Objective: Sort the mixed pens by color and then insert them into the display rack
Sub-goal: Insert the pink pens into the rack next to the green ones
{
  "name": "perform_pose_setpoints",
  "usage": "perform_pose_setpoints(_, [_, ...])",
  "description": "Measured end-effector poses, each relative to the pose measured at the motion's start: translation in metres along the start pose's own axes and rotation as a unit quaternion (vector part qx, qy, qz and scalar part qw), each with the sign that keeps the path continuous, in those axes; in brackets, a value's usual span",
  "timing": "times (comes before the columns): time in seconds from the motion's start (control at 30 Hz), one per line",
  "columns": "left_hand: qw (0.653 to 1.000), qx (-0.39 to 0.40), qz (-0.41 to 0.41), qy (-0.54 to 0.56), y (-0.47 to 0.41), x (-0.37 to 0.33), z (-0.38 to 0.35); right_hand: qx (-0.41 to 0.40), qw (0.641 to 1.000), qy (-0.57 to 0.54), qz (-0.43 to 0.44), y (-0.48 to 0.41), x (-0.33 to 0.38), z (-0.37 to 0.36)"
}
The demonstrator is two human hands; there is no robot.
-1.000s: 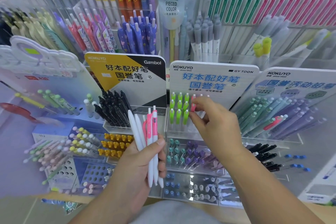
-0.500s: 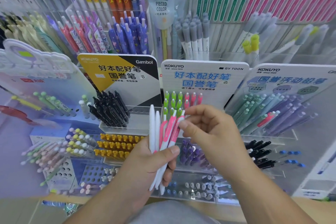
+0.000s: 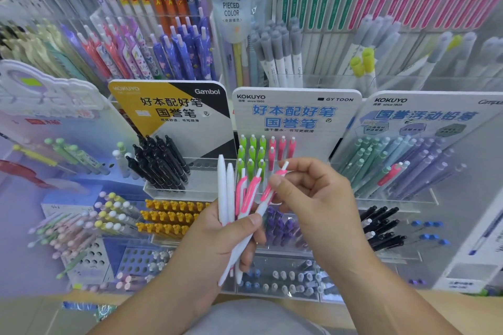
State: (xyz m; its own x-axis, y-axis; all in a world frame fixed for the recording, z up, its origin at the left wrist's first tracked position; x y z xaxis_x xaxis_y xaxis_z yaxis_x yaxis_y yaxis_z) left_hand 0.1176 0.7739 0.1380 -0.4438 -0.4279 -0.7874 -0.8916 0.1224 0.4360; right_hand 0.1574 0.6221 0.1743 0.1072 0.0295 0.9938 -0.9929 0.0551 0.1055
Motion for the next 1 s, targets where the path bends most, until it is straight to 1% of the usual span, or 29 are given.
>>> perform_pose_setpoints(0.1, [0.999, -0.018, 0.016, 0.025, -0.001, 0.003, 0.005, -0.004, 1.000, 0.000, 0.017, -0.002, 0.008, 0.005])
perform_pose_setpoints(0.2, [0.998, -0.037, 0.028, 0.052, -0.004, 0.006, 0.013, -0.054, 0.996, 0.005, 0.074, -0.010, 0.030, 0.028])
perform_pose_setpoints(0.27, [0.997, -0.042, 0.028, 0.060, -0.005, 0.006, 0.017, -0.093, 0.988, 0.033, 0.122, -0.016, 0.045, 0.046])
perform_pose_setpoints(0.33, [0.996, -0.047, 0.030, 0.071, -0.005, 0.007, 0.020, -0.111, 0.977, 0.085, 0.162, -0.022, 0.053, 0.055])
perform_pose_setpoints(0.53, [0.995, -0.053, 0.024, 0.087, -0.006, 0.002, 0.022, -0.105, 0.941, 0.235, 0.221, -0.033, 0.041, 0.042])
perform_pose_setpoints(0.67, [0.993, -0.052, 0.025, 0.104, -0.007, 0.001, 0.024, -0.097, 0.916, 0.300, 0.250, -0.033, 0.034, 0.028])
perform_pose_setpoints(0.83, [0.988, -0.035, 0.022, 0.148, -0.008, -0.001, 0.020, -0.081, 0.869, 0.388, 0.296, -0.033, 0.026, 0.011])
perform_pose_setpoints(0.9, [0.988, -0.034, 0.021, 0.150, -0.008, -0.002, 0.020, -0.086, 0.853, 0.419, 0.299, -0.034, 0.020, 0.007])
perform_pose_setpoints(1.0, [0.988, -0.036, 0.016, 0.149, -0.008, -0.004, 0.020, -0.086, 0.847, 0.442, 0.284, -0.038, 0.009, 0.005])
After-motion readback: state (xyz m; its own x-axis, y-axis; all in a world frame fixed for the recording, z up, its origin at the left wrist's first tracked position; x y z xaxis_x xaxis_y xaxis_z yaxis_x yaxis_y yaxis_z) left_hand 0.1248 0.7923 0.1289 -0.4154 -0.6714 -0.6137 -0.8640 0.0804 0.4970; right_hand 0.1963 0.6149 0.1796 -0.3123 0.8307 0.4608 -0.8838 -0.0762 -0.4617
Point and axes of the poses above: each hand's wrist, its own y-axis away from the middle knuckle, its own z-axis out of the back of the hand, x = y × z, the point moved 9 cm from there along -y, towards the middle knuckle, and after that the axes turned 11 degrees about y, right-handed, at the moved point
